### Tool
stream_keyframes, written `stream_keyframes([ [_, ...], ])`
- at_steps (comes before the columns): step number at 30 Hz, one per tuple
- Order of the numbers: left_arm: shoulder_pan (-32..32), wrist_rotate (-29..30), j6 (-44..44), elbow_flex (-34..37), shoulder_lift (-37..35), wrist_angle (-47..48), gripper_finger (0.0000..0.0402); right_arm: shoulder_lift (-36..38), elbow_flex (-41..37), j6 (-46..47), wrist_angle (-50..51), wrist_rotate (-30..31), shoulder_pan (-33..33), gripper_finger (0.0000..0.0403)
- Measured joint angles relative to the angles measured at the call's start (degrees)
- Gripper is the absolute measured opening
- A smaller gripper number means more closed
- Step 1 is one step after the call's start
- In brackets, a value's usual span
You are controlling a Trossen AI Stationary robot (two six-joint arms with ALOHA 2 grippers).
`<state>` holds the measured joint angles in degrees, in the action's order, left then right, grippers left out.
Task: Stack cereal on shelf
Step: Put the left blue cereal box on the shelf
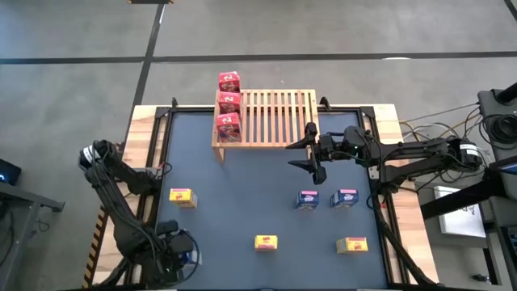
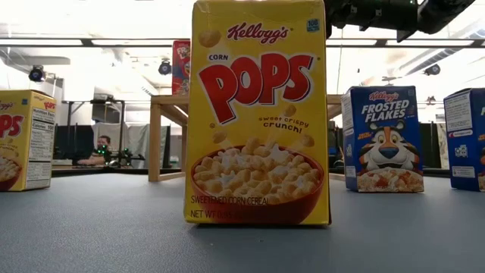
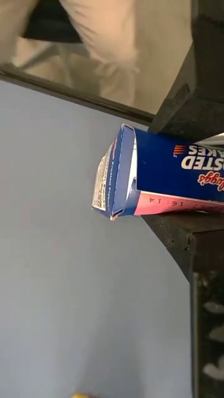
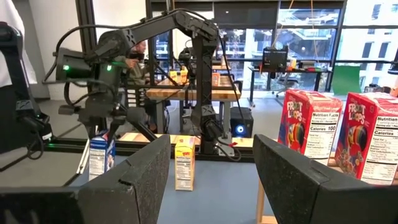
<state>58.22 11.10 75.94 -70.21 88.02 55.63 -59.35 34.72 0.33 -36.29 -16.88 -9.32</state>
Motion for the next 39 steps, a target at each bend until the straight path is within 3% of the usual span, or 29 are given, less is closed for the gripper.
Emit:
stream_keyframes([
  [4, -0.22, 6.29, -0.03, -2.18, -2.15, 3.36, 0.0137, 0.0, 0.0, 0.12, 0.0, -0.02, 0.0, 0.0219],
  [10, -0.79, 27.55, -3.31, -5.18, -4.26, 10.04, 0.0137, -0.45, 0.0, 2.08, 0.04, -0.01, 0.0, 0.0219],
  [12, -1.96, 30.26, -5.12, -5.09, -5.29, 10.37, 0.0137, -0.77, 0.0, 2.83, 0.02, -0.02, 0.11, 0.0219],
  [22, -10.92, 28.78, -14.08, -5.32, -6.86, 10.22, 0.0137, -1.1, 1.32, 2.63, -0.22, -0.05, 4.87, 0.0219],
  [31, -16.2, 26.9, -21.11, -8.46, -7.08, 10.36, 0.0137, -5.17, 8.7, 0.7, 13.96, 0.35, 8.44, 0.0219],
  [39, -20.02, 27.75, -24.98, -11.36, -6.08, 10.36, 0.0137, -12.22, 10.76, 1.16, 9.32, 0.6, 10.53, 0.0219],
])
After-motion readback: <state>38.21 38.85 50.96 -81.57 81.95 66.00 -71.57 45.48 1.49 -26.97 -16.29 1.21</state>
